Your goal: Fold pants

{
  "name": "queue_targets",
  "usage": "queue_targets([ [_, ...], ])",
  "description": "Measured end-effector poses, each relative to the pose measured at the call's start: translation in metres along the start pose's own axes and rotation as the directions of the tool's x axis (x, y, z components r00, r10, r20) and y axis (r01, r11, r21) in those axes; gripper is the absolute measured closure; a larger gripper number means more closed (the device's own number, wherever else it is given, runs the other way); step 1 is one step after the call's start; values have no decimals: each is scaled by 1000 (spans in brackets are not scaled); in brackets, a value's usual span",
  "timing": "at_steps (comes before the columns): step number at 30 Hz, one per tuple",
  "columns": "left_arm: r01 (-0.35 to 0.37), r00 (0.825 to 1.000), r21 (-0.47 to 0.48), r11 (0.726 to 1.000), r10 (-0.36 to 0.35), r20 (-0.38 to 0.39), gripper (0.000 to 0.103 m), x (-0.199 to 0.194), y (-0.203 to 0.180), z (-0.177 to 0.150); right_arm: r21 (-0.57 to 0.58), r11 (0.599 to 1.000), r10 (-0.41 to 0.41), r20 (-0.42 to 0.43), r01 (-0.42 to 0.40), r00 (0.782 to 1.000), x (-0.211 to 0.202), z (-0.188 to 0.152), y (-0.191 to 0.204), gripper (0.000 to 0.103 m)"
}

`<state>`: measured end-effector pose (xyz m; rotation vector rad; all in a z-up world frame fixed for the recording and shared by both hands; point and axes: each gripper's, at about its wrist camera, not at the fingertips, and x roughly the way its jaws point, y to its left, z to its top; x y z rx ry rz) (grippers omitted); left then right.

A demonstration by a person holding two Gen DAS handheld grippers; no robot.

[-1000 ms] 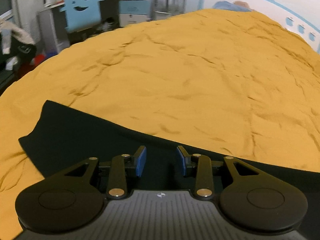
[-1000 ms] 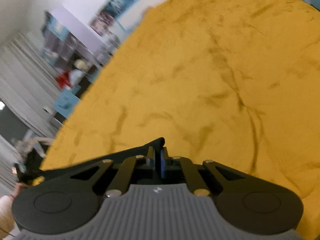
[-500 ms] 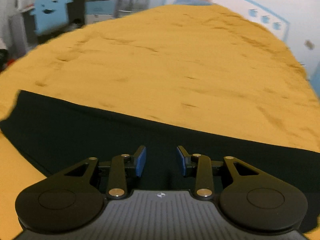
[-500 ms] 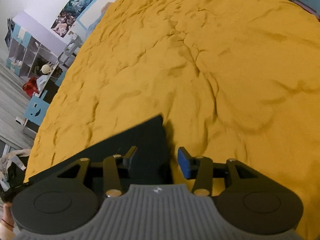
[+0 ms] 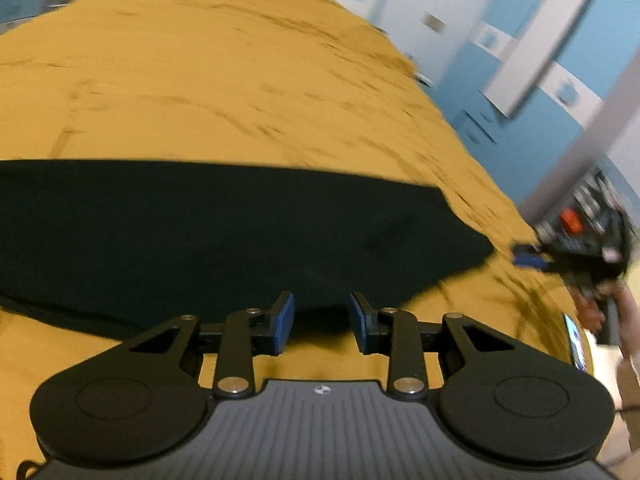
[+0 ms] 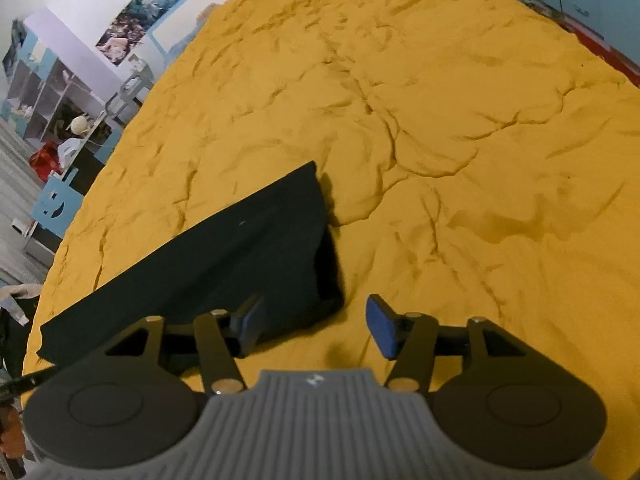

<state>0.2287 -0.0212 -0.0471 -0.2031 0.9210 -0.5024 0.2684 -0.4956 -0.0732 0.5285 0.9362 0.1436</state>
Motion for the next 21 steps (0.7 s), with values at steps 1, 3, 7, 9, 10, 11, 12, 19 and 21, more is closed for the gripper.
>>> queue_targets([
  [1, 7, 1000, 25, 1000, -7, -11, 66, 4, -7, -4, -5, 1000, 6, 2, -5, 1000, 0, -1, 2, 47],
  [3, 2, 1000, 47, 999, -1, -20, 66, 16, -16, -7, -13, 1000, 15, 8, -14, 1000, 0, -3, 4, 46],
  [7, -59, 998, 89, 994, 62, -27, 66, 41, -24, -8, -16, 1000, 17, -6, -17, 1000, 6, -5, 2, 46],
  [9, -64, 997, 90, 994, 68, -33, 66, 49, -24, -8, -1, 1000, 26, -11, -26, 1000, 9, -5, 0, 46],
  [10, -66, 997, 91, 994, 69, -26, 66, 50, -24, -7, 7, 999, 36, -15, -36, 999, 11, -5, -2, 44],
  [11, -71, 997, 93, 993, 73, -15, 66, 51, -30, -8, 19, 999, 50, -17, -50, 999, 13, -4, -4, 44],
  [12, -71, 997, 91, 993, 71, -6, 66, 52, -30, -8, 28, 998, 59, -17, -59, 998, 15, -2, -6, 44],
  [19, -66, 998, 29, 997, 66, 19, 90, 59, -26, -3, 72, 991, 119, -41, -116, 992, 49, 23, -21, 53],
  [21, -63, 998, 17, 998, 62, 20, 98, 57, -23, -4, 97, 987, 134, -56, -128, 989, 59, 26, -26, 62],
])
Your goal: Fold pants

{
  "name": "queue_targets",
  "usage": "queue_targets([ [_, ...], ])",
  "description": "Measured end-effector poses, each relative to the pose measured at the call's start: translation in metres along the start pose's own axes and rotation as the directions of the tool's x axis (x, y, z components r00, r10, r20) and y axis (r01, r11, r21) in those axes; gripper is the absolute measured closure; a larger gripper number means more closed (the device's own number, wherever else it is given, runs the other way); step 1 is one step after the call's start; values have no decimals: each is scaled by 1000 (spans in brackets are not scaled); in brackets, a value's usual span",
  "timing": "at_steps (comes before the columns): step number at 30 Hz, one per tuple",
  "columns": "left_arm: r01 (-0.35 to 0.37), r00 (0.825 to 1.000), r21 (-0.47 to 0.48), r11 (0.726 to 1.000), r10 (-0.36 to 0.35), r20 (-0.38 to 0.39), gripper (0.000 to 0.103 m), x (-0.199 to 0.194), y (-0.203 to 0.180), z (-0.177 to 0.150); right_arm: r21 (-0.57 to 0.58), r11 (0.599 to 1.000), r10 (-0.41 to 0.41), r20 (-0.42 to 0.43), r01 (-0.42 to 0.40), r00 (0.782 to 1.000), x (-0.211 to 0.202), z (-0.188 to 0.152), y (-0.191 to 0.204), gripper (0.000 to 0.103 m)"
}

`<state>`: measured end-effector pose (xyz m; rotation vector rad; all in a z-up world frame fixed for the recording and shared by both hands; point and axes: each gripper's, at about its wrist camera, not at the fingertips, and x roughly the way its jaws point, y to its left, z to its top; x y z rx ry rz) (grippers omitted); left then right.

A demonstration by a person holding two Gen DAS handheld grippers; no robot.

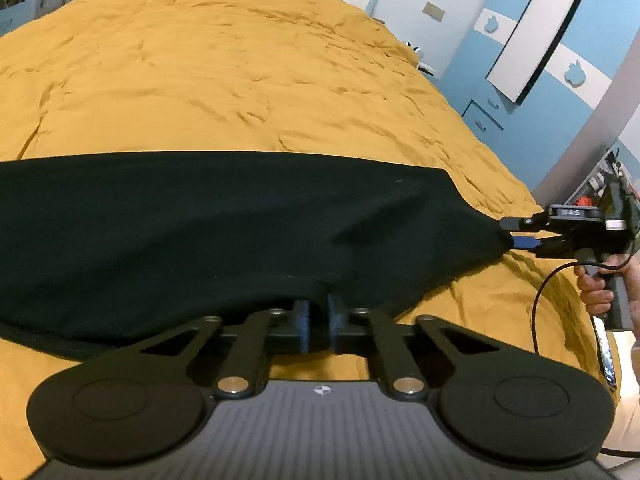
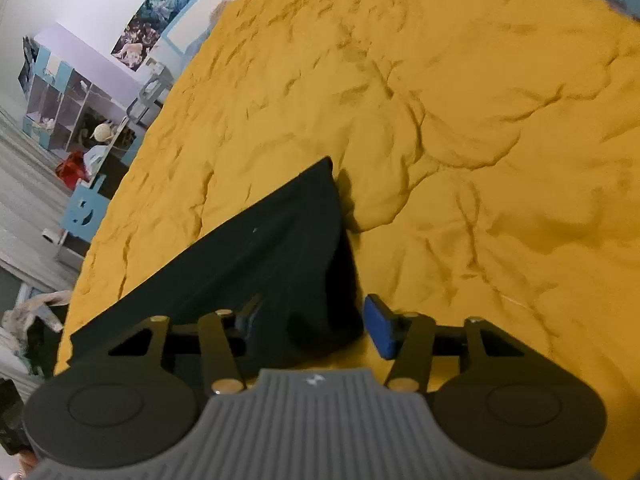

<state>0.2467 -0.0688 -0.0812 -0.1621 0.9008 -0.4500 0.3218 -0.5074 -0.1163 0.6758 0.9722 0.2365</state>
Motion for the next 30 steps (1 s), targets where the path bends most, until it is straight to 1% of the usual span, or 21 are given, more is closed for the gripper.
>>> queue_targets([
  [1, 5, 1000, -6, 1000, -5, 2, 100, -1, 2, 0, 12, 1000, 22, -7, -22, 1000, 3, 1, -3, 82],
  [2, 12, 1000, -12, 1000, -12, 6, 101, -3, 3, -1, 23, 999, 40, -14, -40, 999, 4, 2, -5, 100],
  [4, 24, 1000, -25, 999, -24, 17, 101, -8, 4, 0, 18, 998, 61, -1, -61, 998, 0, 5, -5, 103],
  [7, 64, 997, -50, 997, -62, 34, 101, -19, 7, 2, -56, 997, 55, -1, -55, 998, -13, 11, 8, 103],
  [8, 73, 997, -52, 996, -71, 27, 102, -21, 7, 0, -79, 996, 49, -9, -49, 999, -17, 13, 11, 103],
  [10, 80, 997, -64, 995, -81, -12, 102, -17, 10, -9, -95, 995, 21, -33, -24, 999, -17, 12, 8, 103],
  [13, 66, 994, -99, 993, -74, -77, 102, 0, 14, -26, -76, 997, -20, -71, 15, 997, -4, 4, -7, 103],
  [16, 50, 993, -118, 992, -62, -100, 101, 10, 17, -31, -52, 998, -23, -54, 20, 998, 3, -1, -14, 103],
  [18, 48, 989, -115, 992, -64, -132, 100, 13, 18, -30, -57, 998, -30, -54, 27, 998, 4, -1, -13, 103],
  [19, 48, 987, -105, 993, -63, -150, 98, 11, 17, -29, -70, 997, -39, -51, 35, 998, 3, -2, -11, 101],
  [20, 50, 985, -93, 994, -65, -161, 90, 8, 16, -29, -92, 994, -55, -44, 51, 998, 0, -2, -6, 94],
  [21, 48, 982, -73, 996, -61, -177, 87, 5, 15, -29, -119, 990, -85, -30, 81, 996, -4, -3, -1, 91],
  [22, 37, 982, -52, 998, -47, -184, 86, 0, 15, -29, -148, 983, -114, -14, 110, 993, -9, -4, 5, 84],
  [23, 34, 982, -36, 999, -40, -184, 86, -6, 15, -30, -176, 975, -135, 5, 134, 991, -16, -5, 11, 78],
  [25, 44, 987, -32, 999, -48, -156, 86, -20, 17, -28, -220, 962, -154, 43, 159, 987, -27, -10, 22, 77],
  [27, 49, 994, -43, 998, -53, -91, 86, -36, 22, -21, -257, 952, -150, 79, 166, 985, -35, -17, 37, 77],
  [29, 30, 1000, -63, 998, -31, -6, 86, -46, 28, -11, -297, 942, -131, 101, 156, 986, -34, -24, 55, 77],
  [30, 20, 1000, -75, 997, -19, 15, 86, -46, 31, -6, -321, 934, -130, 108, 158, 986, -30, -26, 65, 77],
])
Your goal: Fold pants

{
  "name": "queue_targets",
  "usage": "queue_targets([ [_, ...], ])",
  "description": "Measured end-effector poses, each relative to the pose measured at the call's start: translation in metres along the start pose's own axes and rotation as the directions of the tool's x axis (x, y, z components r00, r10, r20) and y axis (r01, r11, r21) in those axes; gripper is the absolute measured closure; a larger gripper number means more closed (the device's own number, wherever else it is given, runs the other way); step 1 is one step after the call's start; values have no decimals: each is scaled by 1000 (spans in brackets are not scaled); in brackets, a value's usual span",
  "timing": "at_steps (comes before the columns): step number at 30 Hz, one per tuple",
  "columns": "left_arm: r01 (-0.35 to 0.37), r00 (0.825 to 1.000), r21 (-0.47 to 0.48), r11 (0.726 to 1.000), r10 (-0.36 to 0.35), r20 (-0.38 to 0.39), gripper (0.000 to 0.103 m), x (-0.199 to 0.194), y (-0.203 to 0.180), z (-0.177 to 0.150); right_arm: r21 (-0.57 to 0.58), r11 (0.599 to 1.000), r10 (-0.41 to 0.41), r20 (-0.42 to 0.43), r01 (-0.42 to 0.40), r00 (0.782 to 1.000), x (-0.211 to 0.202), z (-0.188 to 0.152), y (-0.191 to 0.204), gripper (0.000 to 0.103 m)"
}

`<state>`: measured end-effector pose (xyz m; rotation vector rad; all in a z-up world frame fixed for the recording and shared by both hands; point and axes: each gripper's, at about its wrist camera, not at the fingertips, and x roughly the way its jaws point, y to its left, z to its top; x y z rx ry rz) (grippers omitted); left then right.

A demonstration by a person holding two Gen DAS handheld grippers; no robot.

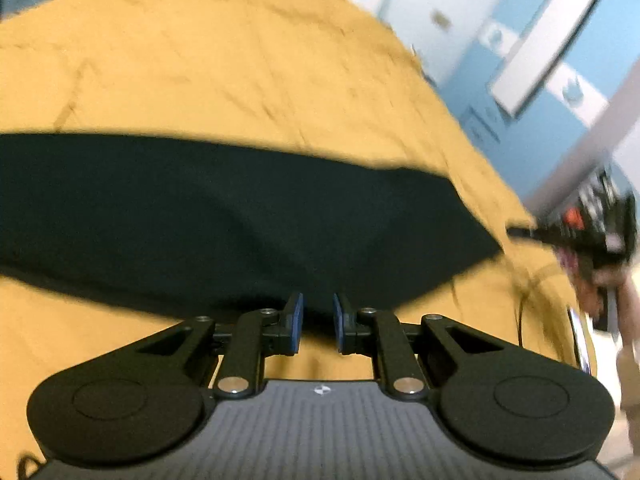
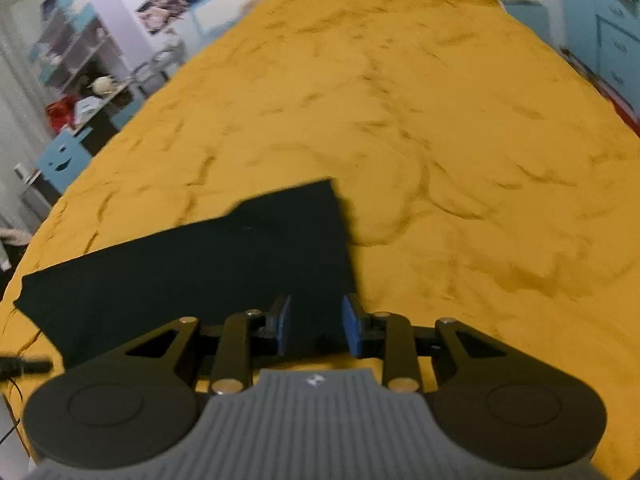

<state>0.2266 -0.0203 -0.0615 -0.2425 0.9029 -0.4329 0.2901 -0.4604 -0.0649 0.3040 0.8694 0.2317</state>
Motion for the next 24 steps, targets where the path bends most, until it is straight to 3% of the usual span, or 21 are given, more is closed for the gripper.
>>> queue_targets([
  [4, -25, 999, -17, 1000, 26, 29, 86, 14, 5, 13, -114, 989, -94, 9, 94, 996, 21, 6, 34, 75],
  [5, -27, 999, -10, 1000, 27, 29, 86, 19, 3, 13, -103, 990, -93, 9, 93, 996, 26, 10, 32, 71],
  [12, -95, 995, -15, 995, 95, 32, 86, 36, 16, 27, -44, 998, -52, 6, 52, 999, 43, 39, 0, 71],
  [16, -129, 991, 10, 992, 130, -23, 86, 52, 29, 34, -55, 998, -11, -28, 10, 1000, 59, 45, -3, 75],
  [21, -193, 972, 127, 973, 208, -114, 87, 70, 29, 14, -130, 987, -102, -87, 90, 991, 89, 25, 1, 74],
  [24, -204, 966, 111, 973, 218, -138, 92, 69, 43, 7, -107, 989, -108, -85, 99, 990, 94, 18, -7, 74],
])
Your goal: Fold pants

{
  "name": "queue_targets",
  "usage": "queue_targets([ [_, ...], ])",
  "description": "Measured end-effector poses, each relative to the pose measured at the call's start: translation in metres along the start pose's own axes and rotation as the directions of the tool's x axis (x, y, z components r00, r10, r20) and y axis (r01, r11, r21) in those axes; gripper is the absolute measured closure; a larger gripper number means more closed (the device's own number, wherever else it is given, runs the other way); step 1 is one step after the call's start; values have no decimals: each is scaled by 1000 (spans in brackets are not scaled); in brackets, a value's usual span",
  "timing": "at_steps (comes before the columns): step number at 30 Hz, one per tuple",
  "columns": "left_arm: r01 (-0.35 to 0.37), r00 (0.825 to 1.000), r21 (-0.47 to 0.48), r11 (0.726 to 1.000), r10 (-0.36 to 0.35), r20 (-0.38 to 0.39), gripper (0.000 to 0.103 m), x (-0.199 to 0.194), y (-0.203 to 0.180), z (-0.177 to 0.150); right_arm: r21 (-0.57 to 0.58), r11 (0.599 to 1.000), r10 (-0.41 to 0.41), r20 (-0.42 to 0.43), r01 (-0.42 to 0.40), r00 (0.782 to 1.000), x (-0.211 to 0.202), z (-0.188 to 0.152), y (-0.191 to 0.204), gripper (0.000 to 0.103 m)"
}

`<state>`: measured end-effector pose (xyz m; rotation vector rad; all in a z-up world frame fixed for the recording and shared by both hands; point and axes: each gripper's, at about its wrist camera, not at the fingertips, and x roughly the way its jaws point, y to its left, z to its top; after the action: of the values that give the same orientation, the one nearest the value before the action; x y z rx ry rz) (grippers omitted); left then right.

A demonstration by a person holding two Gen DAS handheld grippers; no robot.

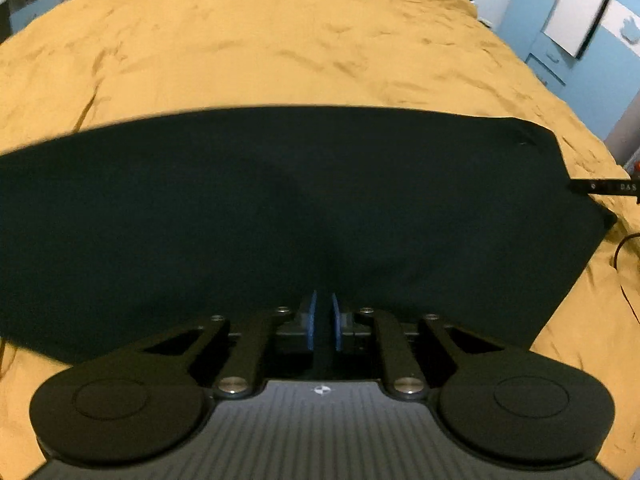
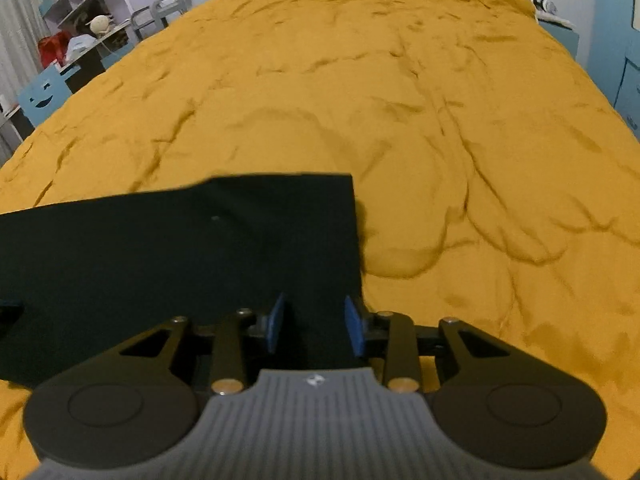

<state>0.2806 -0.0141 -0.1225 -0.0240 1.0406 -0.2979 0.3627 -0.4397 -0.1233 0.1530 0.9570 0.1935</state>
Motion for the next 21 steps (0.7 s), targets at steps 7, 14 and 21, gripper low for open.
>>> queue_targets([
  [7, -13, 999, -64, 998, 16, 45, 92, -43, 39, -1, -3, 999, -52, 53, 52, 997, -26, 4, 19, 74],
  [14, -101, 961, -420, 902, 198, 193, 58, -115, 168, -10, -5, 1000, 12, 77, -11, 997, -40, -4, 73, 67],
  [21, 15, 874, -845, 535, 403, 270, 56, -171, 329, -64, 17, 998, 58, 62, -59, 996, -32, -18, 122, 66],
])
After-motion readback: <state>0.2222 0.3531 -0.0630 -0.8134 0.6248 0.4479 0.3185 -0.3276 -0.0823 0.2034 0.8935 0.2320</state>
